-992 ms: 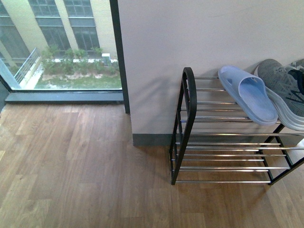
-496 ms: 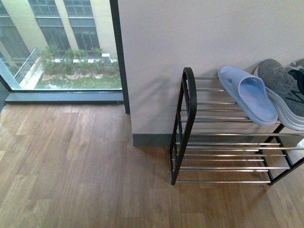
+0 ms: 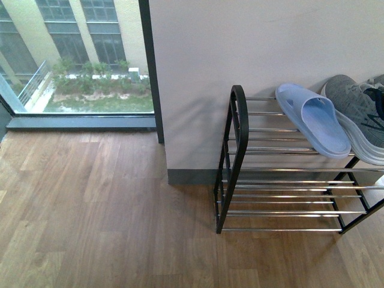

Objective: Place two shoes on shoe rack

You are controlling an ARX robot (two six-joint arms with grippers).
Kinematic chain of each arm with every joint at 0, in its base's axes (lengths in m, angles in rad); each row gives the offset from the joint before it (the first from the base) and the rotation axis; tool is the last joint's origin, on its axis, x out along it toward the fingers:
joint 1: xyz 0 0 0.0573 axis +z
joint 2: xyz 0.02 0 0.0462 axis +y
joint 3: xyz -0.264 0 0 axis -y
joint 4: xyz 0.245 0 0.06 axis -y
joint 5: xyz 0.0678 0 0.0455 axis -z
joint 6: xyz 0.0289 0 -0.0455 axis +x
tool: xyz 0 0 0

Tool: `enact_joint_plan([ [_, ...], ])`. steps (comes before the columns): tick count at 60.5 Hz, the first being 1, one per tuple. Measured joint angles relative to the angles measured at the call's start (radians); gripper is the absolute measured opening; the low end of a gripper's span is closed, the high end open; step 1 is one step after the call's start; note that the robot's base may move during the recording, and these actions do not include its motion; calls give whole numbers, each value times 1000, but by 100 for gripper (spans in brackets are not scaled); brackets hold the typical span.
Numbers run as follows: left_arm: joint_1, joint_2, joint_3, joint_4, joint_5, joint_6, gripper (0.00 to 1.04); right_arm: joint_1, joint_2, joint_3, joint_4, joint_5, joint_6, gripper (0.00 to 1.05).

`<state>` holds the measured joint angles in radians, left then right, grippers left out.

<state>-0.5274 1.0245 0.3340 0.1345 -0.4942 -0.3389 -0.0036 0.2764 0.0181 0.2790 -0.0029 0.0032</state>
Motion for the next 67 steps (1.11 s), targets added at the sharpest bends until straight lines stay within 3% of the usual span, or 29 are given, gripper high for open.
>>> enact_joint_plan([
  [20,0,0,0,0,0,0,2,0,-96,0,-97,0,0,2],
  [26,0,0,0,0,0,0,2,0,-249,0,-268,2,0,2],
  [44,0,0,0,0,0,0,2,0,-270,0,-276,3,0,2],
  [63,0,0,0,0,0,0,2,0,-270,0,-276,3,0,48],
  [67,0,0,0,0,-1,0,2,0,-270,0,-276,0,0,63],
])
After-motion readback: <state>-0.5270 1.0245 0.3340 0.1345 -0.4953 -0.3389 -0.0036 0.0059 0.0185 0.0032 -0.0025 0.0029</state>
